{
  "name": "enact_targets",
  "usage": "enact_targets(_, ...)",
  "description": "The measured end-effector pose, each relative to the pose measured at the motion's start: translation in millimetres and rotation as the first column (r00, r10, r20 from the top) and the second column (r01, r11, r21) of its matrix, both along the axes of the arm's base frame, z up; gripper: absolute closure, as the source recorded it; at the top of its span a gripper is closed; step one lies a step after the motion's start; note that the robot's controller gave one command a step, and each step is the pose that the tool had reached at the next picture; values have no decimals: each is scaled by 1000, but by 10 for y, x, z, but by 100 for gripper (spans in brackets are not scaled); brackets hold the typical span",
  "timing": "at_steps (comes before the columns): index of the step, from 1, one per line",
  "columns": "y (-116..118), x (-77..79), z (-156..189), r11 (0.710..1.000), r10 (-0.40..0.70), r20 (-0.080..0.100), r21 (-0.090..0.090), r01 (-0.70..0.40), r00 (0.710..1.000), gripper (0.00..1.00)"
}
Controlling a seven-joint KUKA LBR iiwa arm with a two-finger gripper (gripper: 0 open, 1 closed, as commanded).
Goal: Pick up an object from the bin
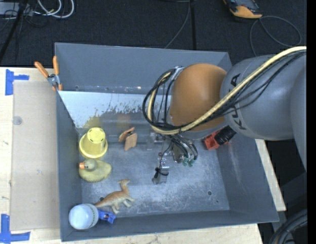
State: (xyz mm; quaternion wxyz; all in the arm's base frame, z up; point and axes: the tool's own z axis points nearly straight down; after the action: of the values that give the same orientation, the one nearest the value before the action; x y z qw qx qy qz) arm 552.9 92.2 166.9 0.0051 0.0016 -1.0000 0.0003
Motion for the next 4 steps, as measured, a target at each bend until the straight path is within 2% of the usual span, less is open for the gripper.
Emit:
enact_targets(1, -4, 12, 44, 1000, -2, 7, 1, 2, 1000, 0)
enact_targets(2, 123, -143, -184, 998, 56, 12, 0, -56, 998, 0)
enact_targets(3, 348, -270, -613, 979, 205, 6, 2, -205, 979, 0)
enact_targets(4, 610, -199, -928, 986, -169, 9, -1, 169, 986, 100)
